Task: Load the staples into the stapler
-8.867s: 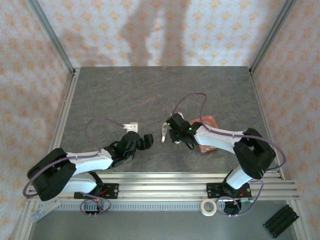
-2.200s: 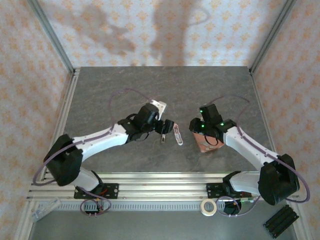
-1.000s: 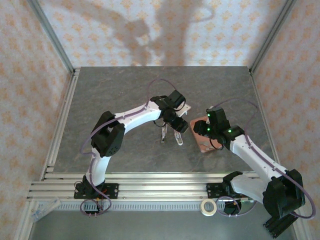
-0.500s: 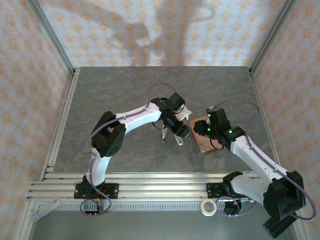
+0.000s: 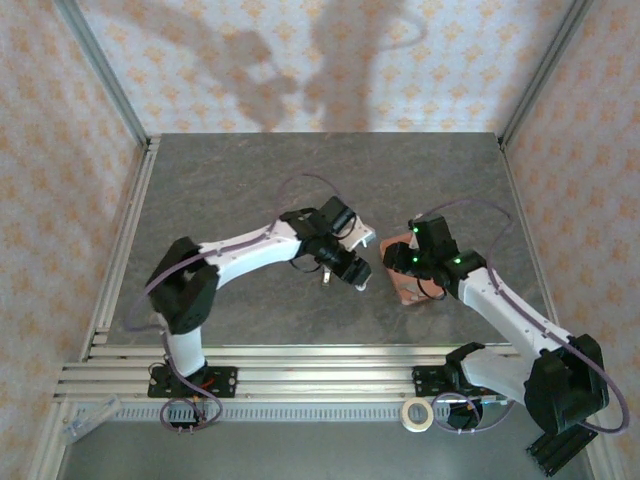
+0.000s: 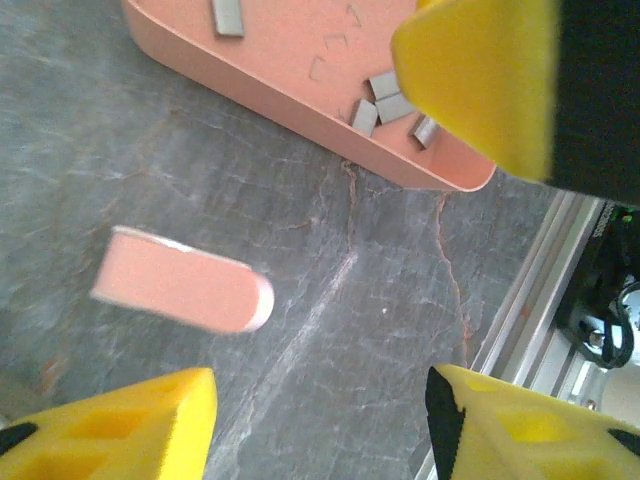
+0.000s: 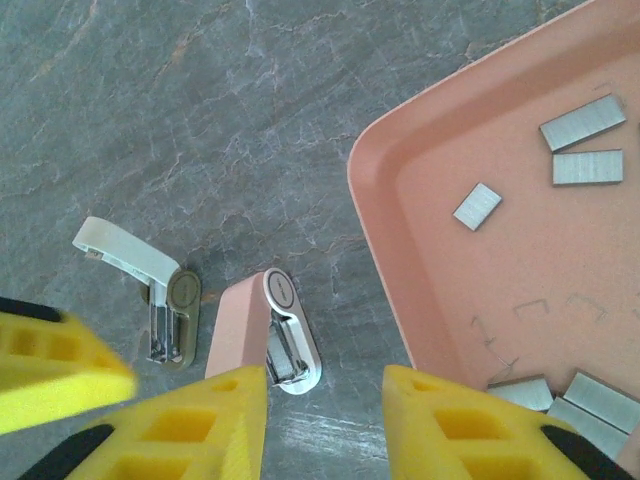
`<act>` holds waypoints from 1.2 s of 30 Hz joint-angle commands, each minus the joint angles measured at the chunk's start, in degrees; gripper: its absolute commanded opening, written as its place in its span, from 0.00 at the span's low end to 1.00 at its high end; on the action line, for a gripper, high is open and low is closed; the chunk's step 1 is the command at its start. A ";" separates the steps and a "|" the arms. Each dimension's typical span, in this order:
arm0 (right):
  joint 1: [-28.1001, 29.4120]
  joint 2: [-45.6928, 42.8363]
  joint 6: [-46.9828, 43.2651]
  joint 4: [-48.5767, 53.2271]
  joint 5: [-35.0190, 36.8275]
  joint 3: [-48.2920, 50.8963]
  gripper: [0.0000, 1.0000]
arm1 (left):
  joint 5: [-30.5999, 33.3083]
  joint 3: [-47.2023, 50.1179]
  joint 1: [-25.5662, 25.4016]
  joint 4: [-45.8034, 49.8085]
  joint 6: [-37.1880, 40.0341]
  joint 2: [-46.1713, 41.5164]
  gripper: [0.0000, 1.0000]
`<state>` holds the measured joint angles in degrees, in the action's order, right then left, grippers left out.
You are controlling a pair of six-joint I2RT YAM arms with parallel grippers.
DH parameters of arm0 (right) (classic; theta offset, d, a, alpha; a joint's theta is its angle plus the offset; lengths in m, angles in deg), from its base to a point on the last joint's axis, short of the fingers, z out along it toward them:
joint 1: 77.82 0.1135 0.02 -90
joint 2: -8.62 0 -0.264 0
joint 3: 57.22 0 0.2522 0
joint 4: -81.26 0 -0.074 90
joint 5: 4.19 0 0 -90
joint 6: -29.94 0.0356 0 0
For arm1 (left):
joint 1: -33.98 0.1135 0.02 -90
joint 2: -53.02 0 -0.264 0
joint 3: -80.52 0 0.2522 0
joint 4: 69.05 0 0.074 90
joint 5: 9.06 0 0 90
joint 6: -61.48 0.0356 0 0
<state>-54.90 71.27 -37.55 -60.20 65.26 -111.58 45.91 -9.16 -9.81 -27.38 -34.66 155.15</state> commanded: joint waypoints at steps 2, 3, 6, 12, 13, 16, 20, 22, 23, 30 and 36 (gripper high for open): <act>2.34 1.99 0.27 1.75 -0.56 -3.34 0.35 | 3.89 9.90 3.24 -15.01 -8.61 -8.80 0.59; 2.84 2.59 0.38 1.77 -0.39 -3.94 0.35 | 4.50 12.05 3.88 -17.13 -9.69 -10.48 0.59; 4.52 4.84 0.77 1.86 0.55 -6.33 0.35 | 6.53 17.41 5.52 -20.88 -11.48 -15.02 0.59; 7.14 12.27 0.29 2.59 0.29 -11.28 0.33 | 8.61 22.63 6.78 -21.38 -11.72 -20.27 0.59; 7.75 13.24 0.27 2.73 0.59 -11.60 0.31 | 8.95 23.25 6.92 -21.70 -11.93 -20.97 0.59; 8.98 15.73 0.27 2.65 0.38 -11.49 0.27 | 9.36 25.22 7.27 -22.72 -12.33 -22.31 0.59; 10.44 19.29 0.10 1.54 -0.89 -10.51 0.21 | 9.31 26.81 7.48 -23.76 -12.86 -22.93 0.59; 10.74 21.70 0.25 1.15 -0.04 -9.15 0.19 | 9.21 27.37 7.52 -24.35 -13.12 -22.87 0.59; 10.75 22.86 0.60 1.15 0.89 -8.43 0.18 | 9.17 27.61 7.66 -24.66 -13.28 -22.94 0.59; 10.75 30.81 1.80 1.41 4.59 -4.99 0.13 | 9.26 28.43 7.93 -25.27 -12.98 -22.85 0.59; 10.75 28.23 0.05 6.21 5.74 -10.70 0.17 | 9.67 28.33 8.37 -25.43 -12.88 -23.27 0.59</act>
<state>-44.34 97.30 -36.72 -59.37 65.45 -121.72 54.43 18.51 -1.87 -50.86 -47.60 133.38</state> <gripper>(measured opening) 0.152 0.594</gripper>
